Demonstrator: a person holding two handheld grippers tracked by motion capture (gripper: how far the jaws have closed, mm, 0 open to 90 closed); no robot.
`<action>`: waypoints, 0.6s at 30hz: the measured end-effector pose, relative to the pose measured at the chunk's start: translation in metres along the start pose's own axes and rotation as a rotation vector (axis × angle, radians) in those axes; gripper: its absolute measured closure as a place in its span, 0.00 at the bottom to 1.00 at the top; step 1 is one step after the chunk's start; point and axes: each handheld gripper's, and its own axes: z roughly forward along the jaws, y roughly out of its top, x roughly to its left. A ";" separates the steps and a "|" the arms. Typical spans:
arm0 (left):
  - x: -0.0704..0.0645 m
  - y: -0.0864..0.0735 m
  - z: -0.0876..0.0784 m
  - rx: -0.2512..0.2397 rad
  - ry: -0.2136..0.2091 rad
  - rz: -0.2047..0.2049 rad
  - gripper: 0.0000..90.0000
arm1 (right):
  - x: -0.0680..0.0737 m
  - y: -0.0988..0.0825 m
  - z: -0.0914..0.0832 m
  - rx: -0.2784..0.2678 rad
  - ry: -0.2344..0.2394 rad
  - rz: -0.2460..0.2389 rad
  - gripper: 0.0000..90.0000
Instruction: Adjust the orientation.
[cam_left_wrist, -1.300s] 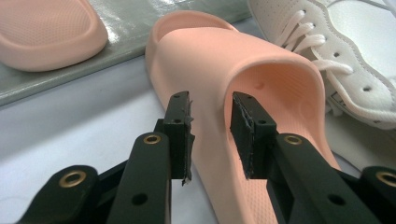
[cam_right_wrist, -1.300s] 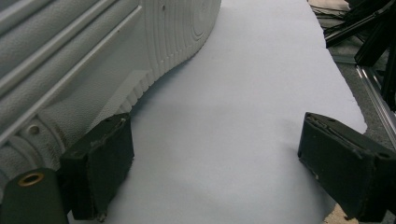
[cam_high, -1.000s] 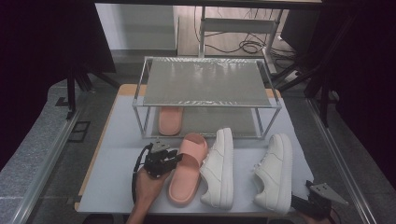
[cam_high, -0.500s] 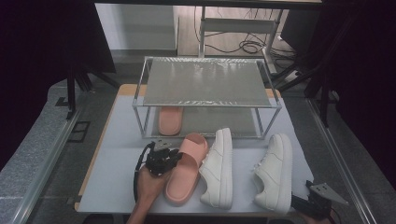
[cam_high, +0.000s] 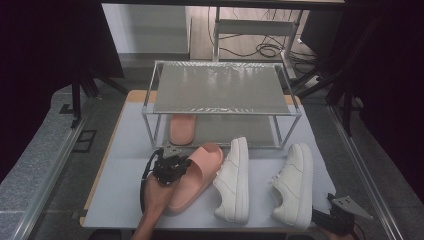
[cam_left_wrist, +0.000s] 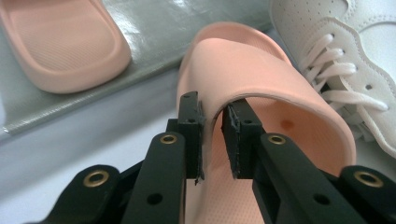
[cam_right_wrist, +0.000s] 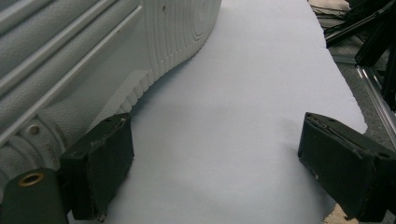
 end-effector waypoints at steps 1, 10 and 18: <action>0.000 0.002 0.000 -0.002 0.003 0.000 0.87 | 0.000 0.000 0.000 0.000 0.000 0.001 0.11; 0.001 0.018 0.002 -0.012 0.029 0.000 0.89 | 0.000 0.000 0.000 0.000 0.000 0.001 0.11; 0.006 0.033 0.012 -0.022 0.055 -0.017 0.89 | 0.000 0.000 0.000 -0.002 0.000 0.001 0.11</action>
